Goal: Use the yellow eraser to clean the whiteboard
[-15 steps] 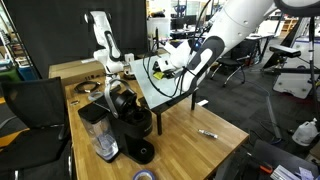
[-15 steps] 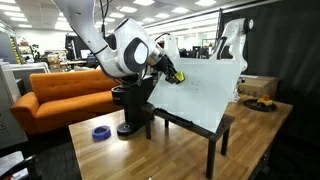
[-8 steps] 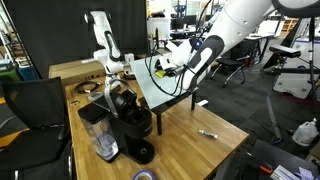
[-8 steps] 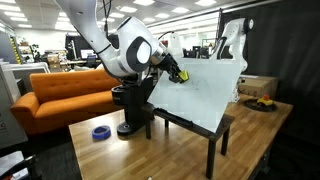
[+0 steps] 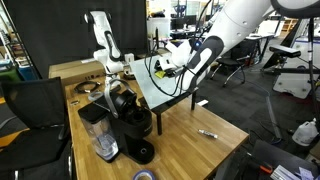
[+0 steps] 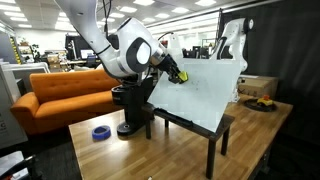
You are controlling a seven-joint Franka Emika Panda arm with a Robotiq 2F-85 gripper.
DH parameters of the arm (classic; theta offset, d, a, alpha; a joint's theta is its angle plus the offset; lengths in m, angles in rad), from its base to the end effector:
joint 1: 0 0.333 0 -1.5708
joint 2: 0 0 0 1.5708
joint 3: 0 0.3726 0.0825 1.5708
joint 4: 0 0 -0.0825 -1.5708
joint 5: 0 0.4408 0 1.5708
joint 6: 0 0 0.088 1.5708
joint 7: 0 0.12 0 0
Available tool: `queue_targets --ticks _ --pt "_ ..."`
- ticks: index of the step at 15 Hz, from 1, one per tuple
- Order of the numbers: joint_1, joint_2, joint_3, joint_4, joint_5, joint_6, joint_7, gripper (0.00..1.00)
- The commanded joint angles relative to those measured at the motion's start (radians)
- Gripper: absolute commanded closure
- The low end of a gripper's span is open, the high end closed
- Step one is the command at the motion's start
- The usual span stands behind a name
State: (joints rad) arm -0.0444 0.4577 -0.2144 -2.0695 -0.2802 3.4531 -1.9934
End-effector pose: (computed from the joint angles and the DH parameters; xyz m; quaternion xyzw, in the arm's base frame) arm 0.6930 -0.1347 0.3170 0.4411 0.7801 0.1364 0.4223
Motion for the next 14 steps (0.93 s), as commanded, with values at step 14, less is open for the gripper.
queue_targets --ticks 14 --pt "0.019 0.045 0.020 0.005 0.013 0.000 -0.035 0.71"
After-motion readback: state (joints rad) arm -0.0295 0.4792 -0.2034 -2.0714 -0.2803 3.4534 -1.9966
